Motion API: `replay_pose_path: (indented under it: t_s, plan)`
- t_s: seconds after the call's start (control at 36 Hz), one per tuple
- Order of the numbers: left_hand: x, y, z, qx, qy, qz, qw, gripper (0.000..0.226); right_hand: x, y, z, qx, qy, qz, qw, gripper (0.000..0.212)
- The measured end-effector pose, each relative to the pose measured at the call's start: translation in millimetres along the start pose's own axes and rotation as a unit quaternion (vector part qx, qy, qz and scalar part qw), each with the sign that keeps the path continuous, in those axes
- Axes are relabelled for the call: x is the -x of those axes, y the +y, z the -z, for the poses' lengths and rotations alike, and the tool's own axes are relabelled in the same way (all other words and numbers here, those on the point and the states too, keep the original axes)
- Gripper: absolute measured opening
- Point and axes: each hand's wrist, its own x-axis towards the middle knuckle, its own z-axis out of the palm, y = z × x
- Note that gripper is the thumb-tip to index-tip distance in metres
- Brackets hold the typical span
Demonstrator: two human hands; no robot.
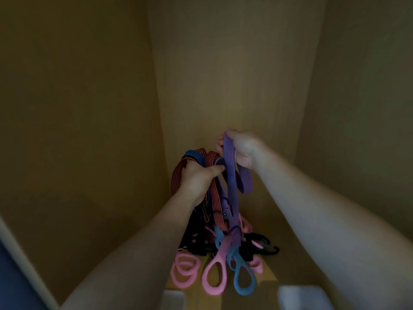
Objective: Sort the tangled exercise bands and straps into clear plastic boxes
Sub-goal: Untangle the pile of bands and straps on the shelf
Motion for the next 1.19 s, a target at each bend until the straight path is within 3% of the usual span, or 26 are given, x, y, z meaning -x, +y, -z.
replay_pose_path:
  t_s: [0.06,0.11,0.22,0.33,0.42,0.5,0.56,0.61,0.69,0.72,0.81,0.89,1.08,1.14,1.19]
  plan:
    - [-24,-23,2,-0.036,-0.001,0.002,0.999,0.099,-1,2,2,-0.018,-0.004,0.0,1.0,0.037]
    - [-19,-20,0,-0.057,-0.008,0.019,0.998,0.102,0,3,0,-0.029,-0.009,0.006,1.0,0.037]
    - [22,15,-9,0.008,-0.047,-0.003,0.999,0.031,2,3,-1,-0.026,-0.012,0.027,0.999,0.035]
    - [27,16,-9,0.049,-0.047,-0.013,0.998,0.008,0,4,10,0.053,0.002,0.043,0.998,0.031]
    - [18,13,-4,0.029,0.011,0.003,1.0,0.021,4,9,24,0.186,0.017,0.058,0.981,0.028]
    - [-13,-9,6,-0.018,0.06,0.0,0.998,0.09,15,23,40,0.243,0.038,0.09,0.965,0.031]
    - [-34,-26,13,-0.035,0.071,-0.013,0.997,0.109,24,41,50,0.262,0.008,0.094,0.96,0.022]
    - [-3,5,10,-0.024,0.065,-0.007,0.998,0.092,29,63,57,0.303,-0.026,0.082,0.949,0.005]
    - [10,19,6,-0.007,0.063,-0.001,0.998,0.042,30,89,58,0.353,-0.042,0.076,0.932,0.012]
    - [10,19,6,-0.008,0.065,0.001,0.998,0.038,28,93,56,0.352,-0.041,0.083,0.932,0.009]
    - [5,11,10,-0.011,0.059,0.001,0.998,0.063,25,94,51,0.306,-0.02,0.105,0.946,0.025]
    - [-23,-21,20,-0.046,0.062,0.018,0.997,0.081,28,93,47,0.332,-0.036,0.131,0.934,0.027]
    - [2,-10,15,-0.038,0.018,0.027,0.999,0.076,24,103,41,0.232,0.005,0.077,0.97,0.022]
    - [6,-11,15,-0.049,0.023,0.024,0.998,0.085,20,97,45,0.222,0.061,0.099,0.968,0.027]
    - [17,-8,14,-0.101,0.018,0.012,0.995,0.074,15,90,50,0.248,0.118,0.162,0.948,0.034]
